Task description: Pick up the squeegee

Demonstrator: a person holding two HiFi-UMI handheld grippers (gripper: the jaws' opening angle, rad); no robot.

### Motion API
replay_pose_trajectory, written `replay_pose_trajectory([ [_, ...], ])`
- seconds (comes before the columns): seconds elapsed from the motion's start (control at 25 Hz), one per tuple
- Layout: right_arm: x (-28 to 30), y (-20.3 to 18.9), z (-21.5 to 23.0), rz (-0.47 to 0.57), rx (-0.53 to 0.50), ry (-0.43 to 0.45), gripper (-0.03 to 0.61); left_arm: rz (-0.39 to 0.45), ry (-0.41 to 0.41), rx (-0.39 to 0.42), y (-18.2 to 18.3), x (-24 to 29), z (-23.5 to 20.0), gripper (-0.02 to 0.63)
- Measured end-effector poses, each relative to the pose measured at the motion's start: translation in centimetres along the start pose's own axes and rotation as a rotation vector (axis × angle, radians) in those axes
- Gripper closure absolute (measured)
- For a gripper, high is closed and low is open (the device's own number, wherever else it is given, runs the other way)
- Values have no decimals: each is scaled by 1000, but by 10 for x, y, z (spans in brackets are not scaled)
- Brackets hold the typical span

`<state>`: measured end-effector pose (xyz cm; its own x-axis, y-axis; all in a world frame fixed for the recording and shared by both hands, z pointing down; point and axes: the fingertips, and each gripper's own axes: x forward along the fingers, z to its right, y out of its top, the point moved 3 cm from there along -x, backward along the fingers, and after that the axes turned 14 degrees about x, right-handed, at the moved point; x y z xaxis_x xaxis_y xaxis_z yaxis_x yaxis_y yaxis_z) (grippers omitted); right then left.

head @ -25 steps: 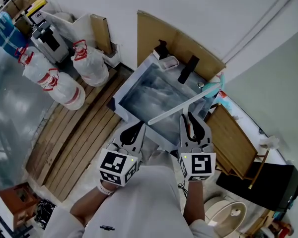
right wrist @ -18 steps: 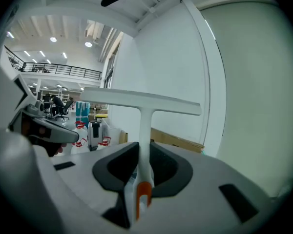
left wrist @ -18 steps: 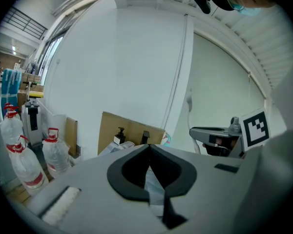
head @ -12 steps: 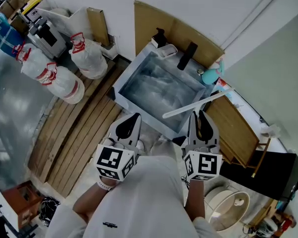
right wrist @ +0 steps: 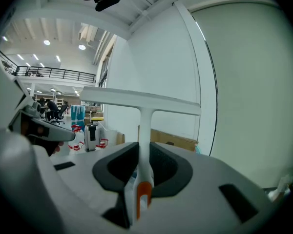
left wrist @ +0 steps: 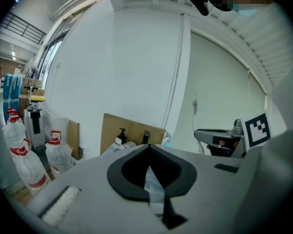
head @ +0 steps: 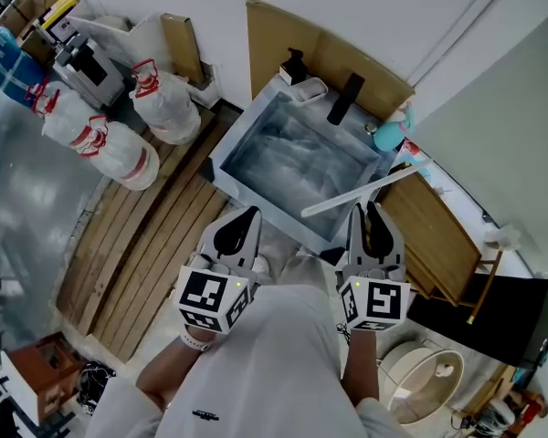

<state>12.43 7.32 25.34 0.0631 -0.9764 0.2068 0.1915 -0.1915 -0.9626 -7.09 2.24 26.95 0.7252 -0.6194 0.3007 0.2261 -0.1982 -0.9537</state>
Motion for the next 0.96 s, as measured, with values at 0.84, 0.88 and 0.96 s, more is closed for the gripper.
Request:
replay_pose_trajectory([
  [0.84,-1,-4,0,-6,30,3,514,-11,-20,-13,-6,0,5,615],
  [0.88,-1,-3,0,-5,29,4,514,-11,-21,-14,-6,-1,5,615],
  [0.96,-1,-1,-2,-3,28,5,514,-11,-22,-15,-6,-1,6,615],
])
